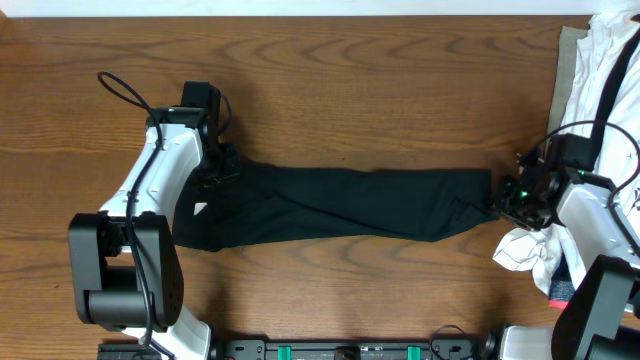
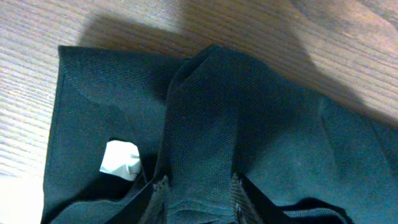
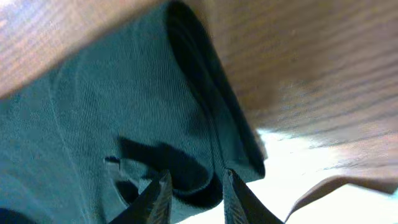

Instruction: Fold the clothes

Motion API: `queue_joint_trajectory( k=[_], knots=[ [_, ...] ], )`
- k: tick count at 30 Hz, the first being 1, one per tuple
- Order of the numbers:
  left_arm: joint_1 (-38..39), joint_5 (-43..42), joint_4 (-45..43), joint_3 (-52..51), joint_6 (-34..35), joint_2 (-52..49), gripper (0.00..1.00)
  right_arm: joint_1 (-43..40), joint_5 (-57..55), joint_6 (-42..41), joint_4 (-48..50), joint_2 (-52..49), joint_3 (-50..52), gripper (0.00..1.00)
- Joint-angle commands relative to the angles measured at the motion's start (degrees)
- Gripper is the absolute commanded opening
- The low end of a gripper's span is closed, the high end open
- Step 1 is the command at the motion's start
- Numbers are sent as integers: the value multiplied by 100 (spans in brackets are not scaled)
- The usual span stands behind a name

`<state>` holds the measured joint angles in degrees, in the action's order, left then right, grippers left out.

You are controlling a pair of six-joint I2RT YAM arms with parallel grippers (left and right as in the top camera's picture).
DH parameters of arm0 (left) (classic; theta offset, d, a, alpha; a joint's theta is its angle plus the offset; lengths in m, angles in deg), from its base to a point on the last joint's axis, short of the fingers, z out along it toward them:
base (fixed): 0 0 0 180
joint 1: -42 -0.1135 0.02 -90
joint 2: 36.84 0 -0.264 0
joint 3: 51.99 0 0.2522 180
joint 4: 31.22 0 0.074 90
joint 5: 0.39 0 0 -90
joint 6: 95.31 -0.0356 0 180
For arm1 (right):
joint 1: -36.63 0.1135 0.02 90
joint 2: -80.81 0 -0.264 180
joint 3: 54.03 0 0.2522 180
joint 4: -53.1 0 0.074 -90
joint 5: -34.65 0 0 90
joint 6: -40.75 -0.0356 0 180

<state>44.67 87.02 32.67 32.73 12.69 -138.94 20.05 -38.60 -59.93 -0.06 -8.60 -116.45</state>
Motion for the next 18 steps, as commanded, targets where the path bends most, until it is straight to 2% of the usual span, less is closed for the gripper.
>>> queue_joint_trajectory(
  k=[1,8,18],
  knots=[
    [-20,92,31,127,-31,138,35,-66,192,-4,114,13,181,31],
    [-20,92,31,127,-31,138,35,-81,-260,-260,667,13,490,33],
    [-20,90,33,127,-31,138,35,-83,240,-254,1338,13,682,27]
  ],
)
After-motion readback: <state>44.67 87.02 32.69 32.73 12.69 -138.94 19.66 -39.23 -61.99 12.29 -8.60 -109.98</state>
